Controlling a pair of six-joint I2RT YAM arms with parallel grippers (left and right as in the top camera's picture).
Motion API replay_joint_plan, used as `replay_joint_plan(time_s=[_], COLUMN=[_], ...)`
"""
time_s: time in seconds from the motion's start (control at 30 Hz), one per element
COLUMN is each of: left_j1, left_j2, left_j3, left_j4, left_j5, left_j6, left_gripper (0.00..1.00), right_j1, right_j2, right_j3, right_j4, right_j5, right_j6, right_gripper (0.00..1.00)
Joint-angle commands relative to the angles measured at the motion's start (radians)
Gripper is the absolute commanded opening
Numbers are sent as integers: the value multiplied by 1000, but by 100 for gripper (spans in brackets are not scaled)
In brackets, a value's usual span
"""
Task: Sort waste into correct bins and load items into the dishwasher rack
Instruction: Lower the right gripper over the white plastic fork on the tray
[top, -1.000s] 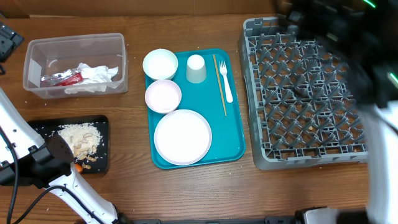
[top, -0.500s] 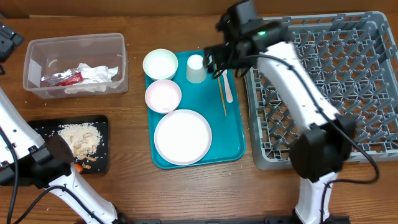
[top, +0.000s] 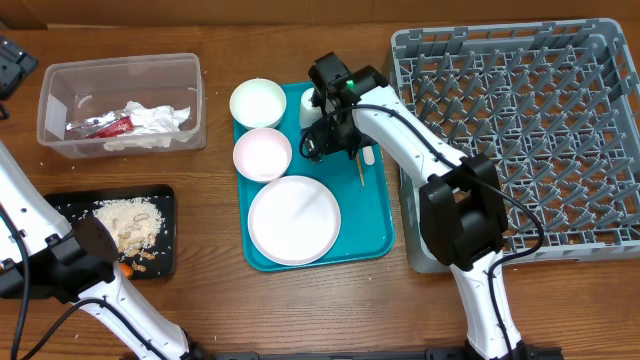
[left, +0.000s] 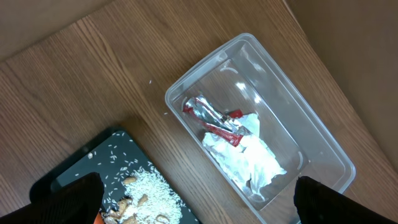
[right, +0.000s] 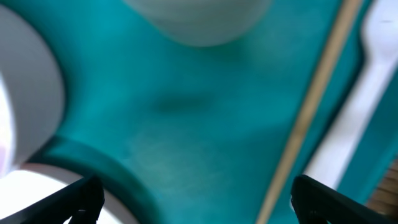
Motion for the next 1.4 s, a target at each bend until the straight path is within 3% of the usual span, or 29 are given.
replay_joint_plan(time_s=[0.0,0.83,1.07,1.33,1.37], left_j1=[0,0,-1,0,-1], left_j2=[7,7,7,7,7], left_j3=[2,2,2,2,2], left_j4=[1,1,1,1,1], left_j5=[-8,-8,-8,-8,-8], left_j6=[-14,-14,-14,-14,-14], left_gripper=[100,100,100,100,100], right_j1=[-24,-70,-70,-70,-72], right_j2=[-5,-4,-4,-4,-4], right_j3=[12,-163,-167,-165,-165], right_j4=[0,180,125,71,61], right_j5=[81,13,-129,-145,-146], right_j6=[0,76,81,163,172], right_gripper=[100,100,80,63,54])
